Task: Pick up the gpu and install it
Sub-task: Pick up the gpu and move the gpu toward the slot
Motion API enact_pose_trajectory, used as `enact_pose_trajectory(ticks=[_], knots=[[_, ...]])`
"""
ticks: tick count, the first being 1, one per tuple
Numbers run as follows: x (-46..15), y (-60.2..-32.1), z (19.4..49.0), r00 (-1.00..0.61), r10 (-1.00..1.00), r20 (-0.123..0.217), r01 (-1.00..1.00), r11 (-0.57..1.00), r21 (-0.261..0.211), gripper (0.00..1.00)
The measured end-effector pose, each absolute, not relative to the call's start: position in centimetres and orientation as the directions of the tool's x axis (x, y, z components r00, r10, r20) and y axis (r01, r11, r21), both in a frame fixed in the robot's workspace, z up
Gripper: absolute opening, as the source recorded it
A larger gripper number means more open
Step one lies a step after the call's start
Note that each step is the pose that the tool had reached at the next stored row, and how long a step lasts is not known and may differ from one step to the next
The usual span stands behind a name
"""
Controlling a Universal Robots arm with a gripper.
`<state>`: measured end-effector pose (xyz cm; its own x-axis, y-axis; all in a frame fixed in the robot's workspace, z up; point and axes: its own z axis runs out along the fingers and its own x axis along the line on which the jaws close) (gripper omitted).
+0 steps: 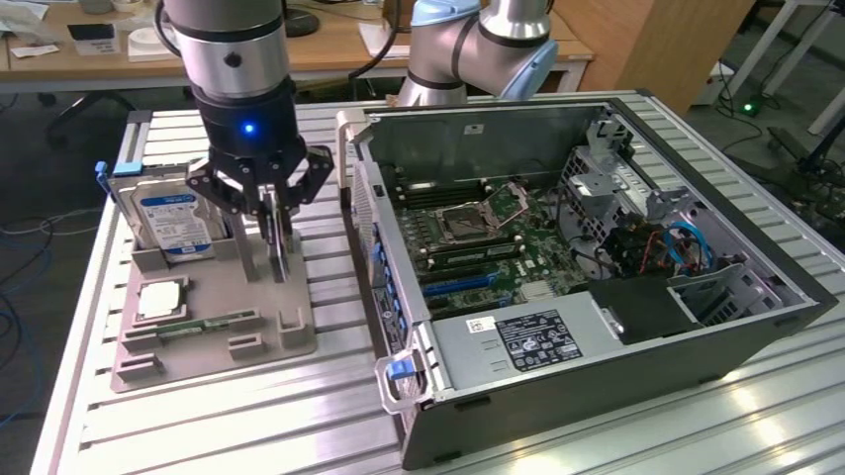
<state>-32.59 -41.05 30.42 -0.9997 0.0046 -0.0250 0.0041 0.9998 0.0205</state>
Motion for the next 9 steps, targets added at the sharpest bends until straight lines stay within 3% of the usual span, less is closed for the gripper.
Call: enact_pose_trajectory(ticks=[9], knots=[[-32.59,-41.05,30.68,-1.000,0.005,-0.025,0.004,1.000,0.020,0.28]])
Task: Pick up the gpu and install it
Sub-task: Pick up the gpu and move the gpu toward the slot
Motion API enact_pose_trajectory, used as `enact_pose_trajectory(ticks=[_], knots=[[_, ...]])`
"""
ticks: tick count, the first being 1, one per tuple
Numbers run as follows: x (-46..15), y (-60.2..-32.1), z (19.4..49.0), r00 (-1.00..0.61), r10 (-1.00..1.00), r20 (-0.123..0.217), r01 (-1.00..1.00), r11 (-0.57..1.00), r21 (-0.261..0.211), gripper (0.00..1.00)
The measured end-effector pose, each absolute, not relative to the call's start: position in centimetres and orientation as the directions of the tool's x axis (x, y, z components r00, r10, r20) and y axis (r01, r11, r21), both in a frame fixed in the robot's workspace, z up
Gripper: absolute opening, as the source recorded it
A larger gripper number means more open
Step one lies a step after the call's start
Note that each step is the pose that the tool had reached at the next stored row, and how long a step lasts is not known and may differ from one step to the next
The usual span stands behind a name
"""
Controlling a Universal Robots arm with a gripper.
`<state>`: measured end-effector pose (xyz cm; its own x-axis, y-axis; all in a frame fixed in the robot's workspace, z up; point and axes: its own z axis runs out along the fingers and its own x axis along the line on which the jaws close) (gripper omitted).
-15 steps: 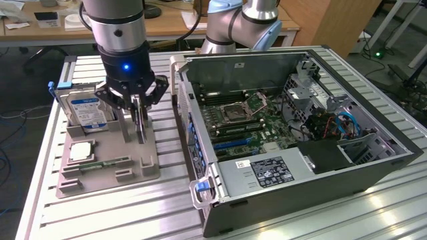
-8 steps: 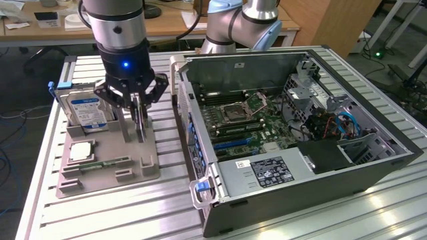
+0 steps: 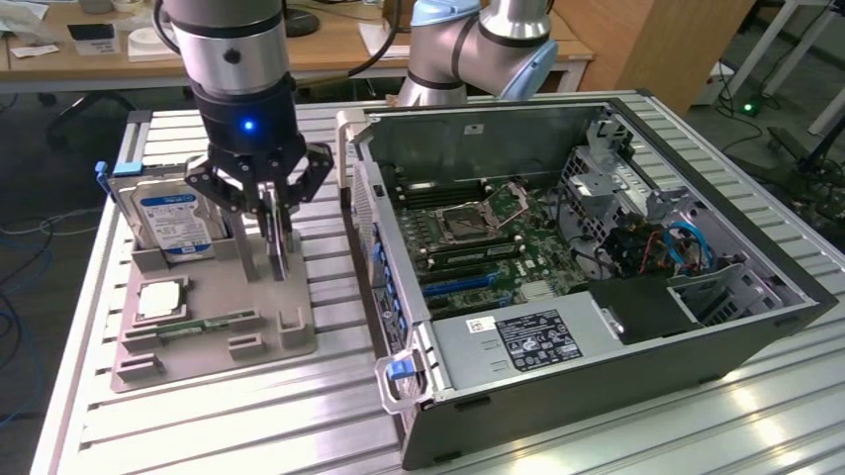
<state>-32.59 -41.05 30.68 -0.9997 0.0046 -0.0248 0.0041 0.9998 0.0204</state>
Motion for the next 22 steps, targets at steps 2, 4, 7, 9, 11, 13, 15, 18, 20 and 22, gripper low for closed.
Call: enact_pose_trajectory(ticks=[2,4,7,9,11,13,15,18,20,22], knots=[[-32.6,-41.1,30.8,-1.000,0.005,-0.025,0.004,1.000,0.021,0.28],[-32.6,-41.1,30.8,-1.000,0.005,-0.025,0.004,1.000,0.020,0.28],[-32.6,-41.1,31.0,-1.000,0.005,-0.025,0.004,1.000,0.021,0.28],[-32.6,-41.1,31.1,-1.000,0.005,-0.025,0.004,1.000,0.020,0.28],[-32.6,-41.1,31.2,-1.000,0.005,-0.025,0.004,1.000,0.021,0.28],[-32.6,-41.1,31.2,-1.000,0.005,-0.025,0.004,1.000,0.020,0.28],[-32.6,-41.1,31.3,-1.000,0.005,-0.025,0.004,1.000,0.021,0.28],[-32.6,-41.1,31.5,-1.000,0.005,-0.025,0.004,1.000,0.020,0.28],[-32.6,-41.1,31.6,-1.000,0.005,-0.025,0.004,1.000,0.021,0.28],[-32.6,-41.1,31.8,-1.000,0.005,-0.025,0.004,1.000,0.021,0.28]])
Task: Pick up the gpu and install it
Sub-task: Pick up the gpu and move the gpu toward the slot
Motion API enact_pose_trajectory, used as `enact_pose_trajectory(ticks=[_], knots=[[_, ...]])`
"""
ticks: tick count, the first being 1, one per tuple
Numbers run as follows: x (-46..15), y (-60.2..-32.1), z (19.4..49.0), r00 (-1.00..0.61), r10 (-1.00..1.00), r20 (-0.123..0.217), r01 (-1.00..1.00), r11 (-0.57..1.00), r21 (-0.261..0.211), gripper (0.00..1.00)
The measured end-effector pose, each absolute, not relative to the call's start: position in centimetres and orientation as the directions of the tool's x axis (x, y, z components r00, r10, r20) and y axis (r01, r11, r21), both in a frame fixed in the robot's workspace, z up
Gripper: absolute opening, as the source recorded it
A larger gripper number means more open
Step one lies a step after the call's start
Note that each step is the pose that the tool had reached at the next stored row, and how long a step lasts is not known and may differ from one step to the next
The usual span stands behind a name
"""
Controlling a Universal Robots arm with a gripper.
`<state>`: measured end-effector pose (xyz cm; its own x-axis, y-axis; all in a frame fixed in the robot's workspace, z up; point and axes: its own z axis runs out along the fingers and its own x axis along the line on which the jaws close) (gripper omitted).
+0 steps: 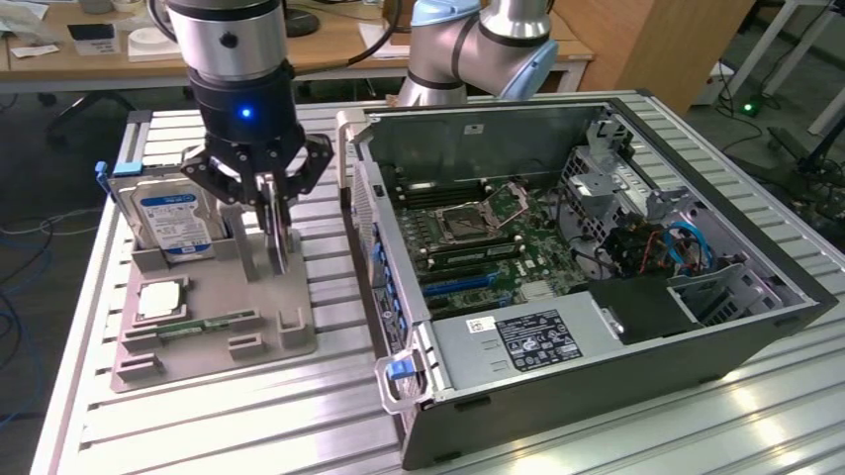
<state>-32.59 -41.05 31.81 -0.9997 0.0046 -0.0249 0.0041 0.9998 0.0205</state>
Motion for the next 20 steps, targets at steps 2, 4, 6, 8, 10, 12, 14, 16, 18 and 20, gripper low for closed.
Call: enact_pose_trajectory(ticks=[2,4,6,8,10,12,14,16,18,20], knots=[[-32.6,-41.1,31.9,-1.000,0.005,-0.025,0.004,1.000,0.021,0.28],[-32.6,-41.1,32.1,-1.000,0.005,-0.025,0.004,1.000,0.020,0.28],[-32.6,-41.1,32.2,-1.000,0.005,-0.025,0.004,1.000,0.021,0.28],[-32.6,-41.1,32.3,-1.000,0.005,-0.025,0.004,1.000,0.020,0.28],[-32.6,-41.1,32.5,-1.000,0.005,-0.025,0.004,1.000,0.021,0.28],[-32.6,-41.1,32.6,-1.000,0.005,-0.025,0.004,1.000,0.021,0.28],[-32.6,-41.1,32.8,-1.000,0.005,-0.025,0.004,1.000,0.020,0.28],[-32.6,-41.1,32.9,-1.000,0.005,-0.025,0.004,1.000,0.021,0.28],[-32.6,-41.1,33.1,-1.000,0.005,-0.025,0.004,1.000,0.021,0.28],[-32.6,-41.0,33.2,-1.000,0.005,-0.025,0.004,1.000,0.020,0.28]])
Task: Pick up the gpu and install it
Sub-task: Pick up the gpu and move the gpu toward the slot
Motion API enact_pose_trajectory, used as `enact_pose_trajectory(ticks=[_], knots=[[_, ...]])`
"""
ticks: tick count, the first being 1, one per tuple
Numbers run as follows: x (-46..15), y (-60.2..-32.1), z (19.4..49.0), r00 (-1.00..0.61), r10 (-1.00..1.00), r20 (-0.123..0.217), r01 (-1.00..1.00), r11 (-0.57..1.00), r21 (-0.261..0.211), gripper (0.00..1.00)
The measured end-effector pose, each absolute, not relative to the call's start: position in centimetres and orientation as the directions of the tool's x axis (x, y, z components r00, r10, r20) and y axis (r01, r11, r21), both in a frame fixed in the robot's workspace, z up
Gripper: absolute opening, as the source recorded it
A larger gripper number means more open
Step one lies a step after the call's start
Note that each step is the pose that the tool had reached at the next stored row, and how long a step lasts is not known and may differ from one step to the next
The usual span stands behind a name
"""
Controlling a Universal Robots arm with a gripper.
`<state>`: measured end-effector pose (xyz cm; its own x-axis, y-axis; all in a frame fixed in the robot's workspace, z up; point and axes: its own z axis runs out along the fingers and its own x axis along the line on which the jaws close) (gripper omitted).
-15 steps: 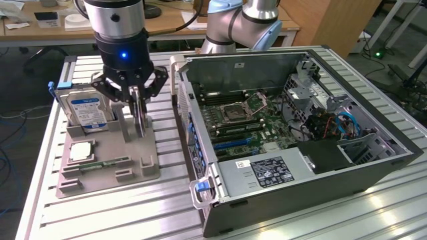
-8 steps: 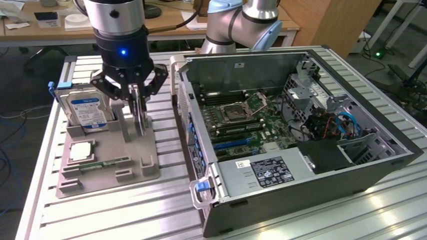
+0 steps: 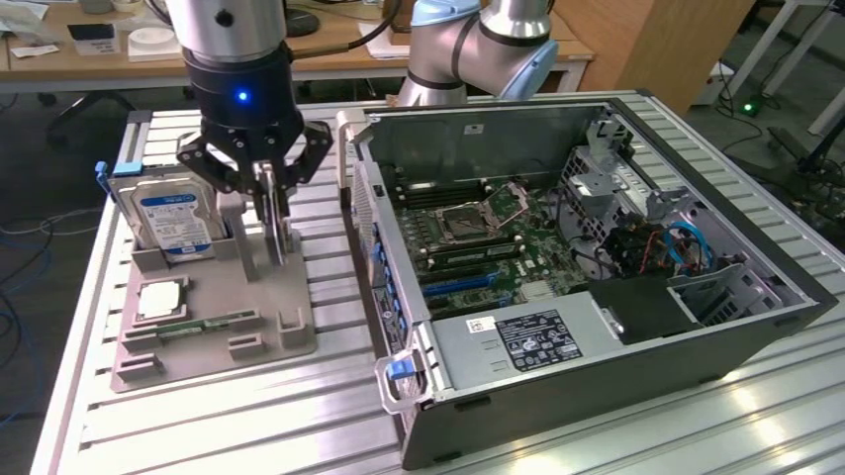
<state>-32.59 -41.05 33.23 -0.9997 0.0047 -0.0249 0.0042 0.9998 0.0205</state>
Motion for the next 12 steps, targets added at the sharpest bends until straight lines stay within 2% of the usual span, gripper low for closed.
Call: enact_pose_trajectory(ticks=[12], knots=[[-32.59,-41.05,34.15,-1.000,0.005,-0.025,0.004,1.000,0.020,0.28]])
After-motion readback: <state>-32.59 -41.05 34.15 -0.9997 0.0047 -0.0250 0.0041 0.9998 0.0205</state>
